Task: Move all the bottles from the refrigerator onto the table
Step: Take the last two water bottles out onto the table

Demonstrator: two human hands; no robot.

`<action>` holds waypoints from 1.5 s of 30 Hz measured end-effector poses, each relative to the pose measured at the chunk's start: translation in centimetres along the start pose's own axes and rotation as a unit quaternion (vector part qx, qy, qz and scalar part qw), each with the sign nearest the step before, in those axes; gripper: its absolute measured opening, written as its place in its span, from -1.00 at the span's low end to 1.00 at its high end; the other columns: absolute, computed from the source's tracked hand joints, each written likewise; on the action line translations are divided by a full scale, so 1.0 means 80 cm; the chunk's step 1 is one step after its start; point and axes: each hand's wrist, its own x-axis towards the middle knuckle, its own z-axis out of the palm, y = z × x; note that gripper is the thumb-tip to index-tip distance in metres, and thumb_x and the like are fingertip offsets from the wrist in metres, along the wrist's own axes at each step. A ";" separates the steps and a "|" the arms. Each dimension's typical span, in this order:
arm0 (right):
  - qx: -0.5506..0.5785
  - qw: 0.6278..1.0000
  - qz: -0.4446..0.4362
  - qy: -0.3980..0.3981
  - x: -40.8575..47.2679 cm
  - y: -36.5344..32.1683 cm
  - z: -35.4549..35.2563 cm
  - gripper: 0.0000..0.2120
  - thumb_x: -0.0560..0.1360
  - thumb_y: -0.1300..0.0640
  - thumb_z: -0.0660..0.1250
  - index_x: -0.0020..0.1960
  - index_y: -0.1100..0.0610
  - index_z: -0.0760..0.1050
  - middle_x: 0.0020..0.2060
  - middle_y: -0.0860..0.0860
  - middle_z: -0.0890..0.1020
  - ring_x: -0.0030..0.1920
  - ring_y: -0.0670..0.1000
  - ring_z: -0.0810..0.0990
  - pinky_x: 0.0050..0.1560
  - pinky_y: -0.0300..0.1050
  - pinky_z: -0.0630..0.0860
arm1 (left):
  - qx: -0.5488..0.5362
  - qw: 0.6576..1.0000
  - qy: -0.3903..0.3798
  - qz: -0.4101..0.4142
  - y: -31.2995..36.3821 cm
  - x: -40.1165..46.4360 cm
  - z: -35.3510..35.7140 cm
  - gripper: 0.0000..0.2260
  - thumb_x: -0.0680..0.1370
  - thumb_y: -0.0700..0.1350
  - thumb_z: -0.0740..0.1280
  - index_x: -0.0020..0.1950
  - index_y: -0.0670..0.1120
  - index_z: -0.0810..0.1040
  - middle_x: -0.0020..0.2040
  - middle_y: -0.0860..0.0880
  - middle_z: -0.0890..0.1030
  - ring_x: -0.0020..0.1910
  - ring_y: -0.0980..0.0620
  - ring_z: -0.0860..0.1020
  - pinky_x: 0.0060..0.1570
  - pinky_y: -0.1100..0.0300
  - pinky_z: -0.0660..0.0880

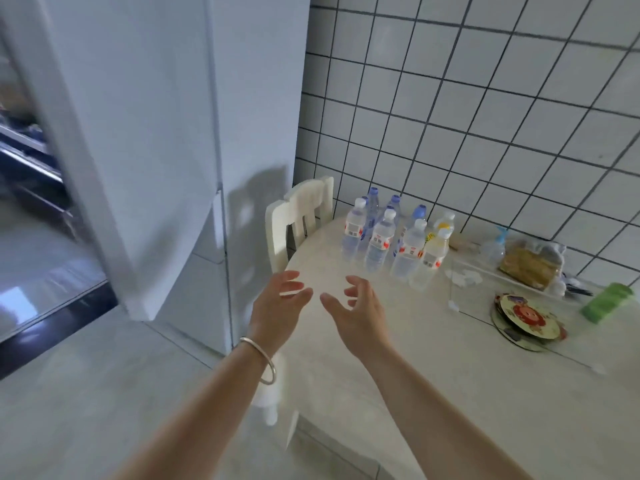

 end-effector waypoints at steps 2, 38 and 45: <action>0.001 1.000 -0.002 -0.005 -0.024 -0.018 0.020 -0.45 0.45 -0.12 0.33 0.36 0.01 0.27 0.23 -0.01 0.47 0.23 0.01 0.45 0.21 -0.07 0.39 | 0.009 1.000 0.000 0.004 0.000 -0.016 -0.033 -0.77 0.50 -0.14 0.38 0.12 0.00 0.48 -0.02 0.03 0.57 -0.12 0.15 0.54 -0.19 0.39 0.42; 0.096 0.986 -0.113 -0.077 0.029 -0.488 0.529 -0.58 0.50 -0.06 0.25 0.31 0.00 0.29 0.22 -0.05 0.46 0.17 -0.02 0.48 0.15 -0.08 0.44 | -0.088 0.989 0.090 0.079 0.010 0.237 -0.643 -0.79 0.53 -0.12 0.34 0.14 0.04 0.45 0.06 -0.03 0.60 0.10 -0.03 0.57 0.11 0.10 0.46; 0.113 0.991 -0.065 -0.008 0.165 -0.529 0.597 -0.61 0.50 -0.04 0.23 0.29 0.05 0.33 0.19 -0.01 0.49 0.13 0.02 0.49 0.13 -0.05 0.45 | -0.096 0.992 0.049 0.069 -0.004 0.400 -0.677 -0.78 0.53 -0.13 0.33 0.16 0.02 0.46 0.02 0.02 0.59 0.06 -0.01 0.57 0.05 0.14 0.48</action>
